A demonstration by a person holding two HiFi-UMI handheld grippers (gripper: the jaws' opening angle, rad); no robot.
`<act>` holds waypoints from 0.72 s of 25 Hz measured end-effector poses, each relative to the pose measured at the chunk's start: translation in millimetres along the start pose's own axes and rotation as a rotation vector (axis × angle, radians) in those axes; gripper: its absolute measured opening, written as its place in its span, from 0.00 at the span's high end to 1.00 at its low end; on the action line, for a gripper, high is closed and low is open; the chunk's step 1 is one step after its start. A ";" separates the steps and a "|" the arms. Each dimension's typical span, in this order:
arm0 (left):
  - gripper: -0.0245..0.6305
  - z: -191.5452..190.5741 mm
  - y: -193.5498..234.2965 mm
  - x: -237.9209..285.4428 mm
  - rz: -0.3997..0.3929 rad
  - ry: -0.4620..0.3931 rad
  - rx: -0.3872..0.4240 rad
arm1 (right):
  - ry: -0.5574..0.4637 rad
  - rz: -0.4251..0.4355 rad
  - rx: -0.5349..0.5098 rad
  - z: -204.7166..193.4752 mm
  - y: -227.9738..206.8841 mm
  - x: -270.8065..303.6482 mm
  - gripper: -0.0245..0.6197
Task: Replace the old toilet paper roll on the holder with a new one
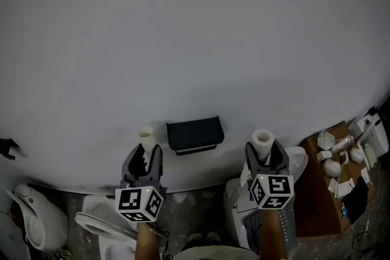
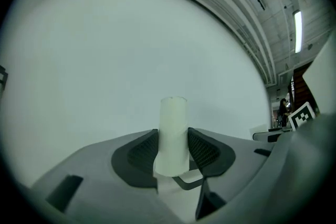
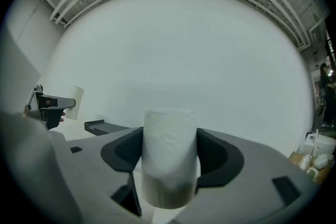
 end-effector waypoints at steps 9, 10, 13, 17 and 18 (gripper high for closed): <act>0.69 -8.5 35.7 -26.5 0.068 0.031 0.012 | 0.088 0.044 -0.226 -23.8 20.3 20.6 0.50; 0.69 -8.8 37.7 -29.5 0.071 0.032 0.016 | 0.097 0.045 -0.273 -26.4 20.4 23.2 0.50; 0.69 -10.1 43.9 -37.7 0.079 0.037 0.028 | 0.135 0.042 -0.489 -36.3 19.3 32.4 0.50; 0.69 -12.5 47.4 -44.4 0.082 0.047 0.038 | 0.213 0.081 -0.856 -58.2 21.1 42.6 0.50; 0.69 -13.2 47.6 -45.7 0.082 0.049 0.039 | 0.235 0.097 -0.949 -64.9 21.9 44.1 0.50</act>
Point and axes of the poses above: the fingertips, and each gripper's own axes: x forward along the fingers, y to its left, z out of its top, the point moved 2 cm from there along -x, backward along the fingers, and after that the axes turned 15 degrees about x, right-handed, at the moved point
